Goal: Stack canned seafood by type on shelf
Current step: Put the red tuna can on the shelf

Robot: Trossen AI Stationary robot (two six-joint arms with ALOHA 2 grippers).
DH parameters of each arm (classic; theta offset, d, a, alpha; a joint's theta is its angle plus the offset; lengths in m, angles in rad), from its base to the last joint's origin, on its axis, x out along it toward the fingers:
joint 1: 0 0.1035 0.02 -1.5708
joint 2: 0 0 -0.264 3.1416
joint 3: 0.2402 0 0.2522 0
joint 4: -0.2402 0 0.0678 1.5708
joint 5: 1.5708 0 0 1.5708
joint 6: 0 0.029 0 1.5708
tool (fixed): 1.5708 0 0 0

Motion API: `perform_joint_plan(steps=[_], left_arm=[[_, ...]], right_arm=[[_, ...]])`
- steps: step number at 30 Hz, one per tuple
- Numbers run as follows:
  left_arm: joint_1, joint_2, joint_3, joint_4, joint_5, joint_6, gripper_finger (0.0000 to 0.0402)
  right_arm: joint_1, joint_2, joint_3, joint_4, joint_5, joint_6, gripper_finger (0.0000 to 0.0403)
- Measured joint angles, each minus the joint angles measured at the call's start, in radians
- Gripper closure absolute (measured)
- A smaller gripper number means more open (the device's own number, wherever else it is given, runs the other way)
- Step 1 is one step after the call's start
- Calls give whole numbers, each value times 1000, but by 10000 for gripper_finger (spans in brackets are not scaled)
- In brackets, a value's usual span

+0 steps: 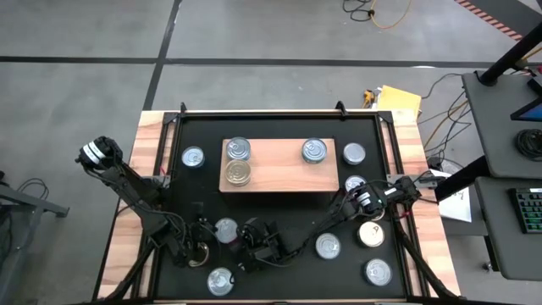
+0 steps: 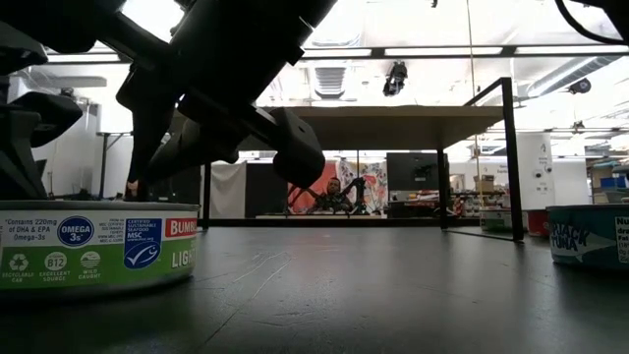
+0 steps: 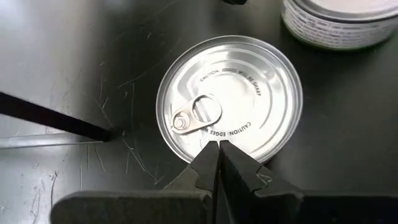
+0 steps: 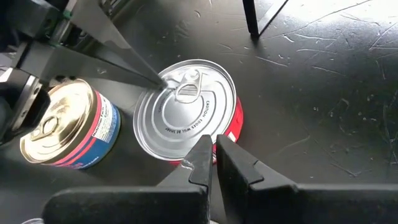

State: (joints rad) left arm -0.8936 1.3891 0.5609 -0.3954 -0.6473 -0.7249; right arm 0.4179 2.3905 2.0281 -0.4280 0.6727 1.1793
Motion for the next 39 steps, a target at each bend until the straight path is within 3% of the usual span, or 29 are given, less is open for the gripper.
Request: perform_joint_plan(steps=[22, 39], left_arm=[[-22, -1, -13, -10, 2, -18, 401], [-24, 0, -13, -8, 2, -18, 401]], right_arm=[[-13, 0, -3, -1, -27, -1, 383], [-40, -1, -22, 77, -62, -15, 166]])
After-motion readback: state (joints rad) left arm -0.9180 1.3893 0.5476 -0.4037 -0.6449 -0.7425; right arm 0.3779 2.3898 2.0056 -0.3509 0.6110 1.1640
